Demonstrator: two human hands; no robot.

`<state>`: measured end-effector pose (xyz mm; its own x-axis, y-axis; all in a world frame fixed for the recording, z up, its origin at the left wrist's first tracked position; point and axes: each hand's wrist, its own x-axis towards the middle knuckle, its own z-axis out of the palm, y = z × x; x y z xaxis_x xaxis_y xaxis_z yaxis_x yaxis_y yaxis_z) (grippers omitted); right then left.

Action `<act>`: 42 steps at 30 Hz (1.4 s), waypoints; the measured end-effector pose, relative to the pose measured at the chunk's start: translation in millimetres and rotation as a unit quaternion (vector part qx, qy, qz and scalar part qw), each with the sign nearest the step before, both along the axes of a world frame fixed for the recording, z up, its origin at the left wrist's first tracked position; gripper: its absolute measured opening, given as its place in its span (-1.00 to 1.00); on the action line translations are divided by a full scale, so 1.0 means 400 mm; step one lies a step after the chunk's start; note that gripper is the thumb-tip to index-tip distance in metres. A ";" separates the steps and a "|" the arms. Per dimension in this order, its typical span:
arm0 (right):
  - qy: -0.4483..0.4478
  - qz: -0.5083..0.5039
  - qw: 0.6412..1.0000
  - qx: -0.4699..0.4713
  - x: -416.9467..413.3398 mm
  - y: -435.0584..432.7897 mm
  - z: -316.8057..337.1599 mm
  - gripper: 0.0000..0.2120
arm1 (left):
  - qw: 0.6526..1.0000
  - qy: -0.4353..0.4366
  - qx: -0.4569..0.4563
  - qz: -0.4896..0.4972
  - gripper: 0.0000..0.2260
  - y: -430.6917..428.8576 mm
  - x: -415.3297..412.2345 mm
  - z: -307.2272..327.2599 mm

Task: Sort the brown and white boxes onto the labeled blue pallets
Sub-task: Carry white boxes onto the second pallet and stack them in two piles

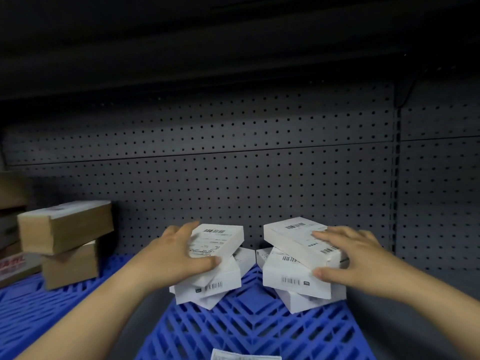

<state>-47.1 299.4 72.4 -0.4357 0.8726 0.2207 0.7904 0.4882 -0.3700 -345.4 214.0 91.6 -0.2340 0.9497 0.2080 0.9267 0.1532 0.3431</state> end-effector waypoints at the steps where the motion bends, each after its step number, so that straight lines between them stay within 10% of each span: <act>1: -0.005 0.001 1.000 -0.017 0.001 -0.005 0.002 -0.17 | 1.000 0.008 -0.004 0.005 -0.11 0.004 -0.003 0.002; 4: -0.028 0.004 0.999 -0.020 0.007 -0.020 0.020 0.17 | 0.998 0.055 0.004 0.000 0.09 -0.008 -0.005 -0.004; 7: 0.004 0.003 0.999 0.035 0.004 -0.073 0.066 0.09 | 0.997 0.020 0.074 -0.013 0.06 -0.017 -0.052 0.001; 11: 0.314 0.062 0.947 0.004 -0.071 -0.214 0.111 -0.30 | 0.906 -0.320 0.273 0.038 -0.49 0.038 -0.184 -0.013; 17: 0.434 0.124 0.844 -0.289 -0.302 -0.284 0.036 -0.02 | 0.752 -0.638 0.152 -0.065 -0.17 0.034 -0.186 -0.236; 25: 0.437 0.036 0.855 -0.278 -0.448 -0.268 0.004 -0.42 | 0.787 -0.579 0.123 -0.175 -0.16 0.050 -0.189 -0.248; 29: 0.427 -0.012 0.862 -0.274 -0.467 -0.278 -0.010 -0.04 | 0.773 -0.569 0.095 -0.262 -0.16 0.041 -0.171 -0.238; 34: 0.430 -0.023 0.862 -0.267 -0.490 -0.274 -0.009 -0.78 | 0.792 -0.547 0.109 -0.248 0.00 0.064 -0.180 -0.261; 42: 0.396 -0.068 0.884 -0.238 -0.483 -0.194 -0.045 -0.48 | 0.850 -0.431 0.121 -0.277 -0.44 0.041 -0.174 -0.256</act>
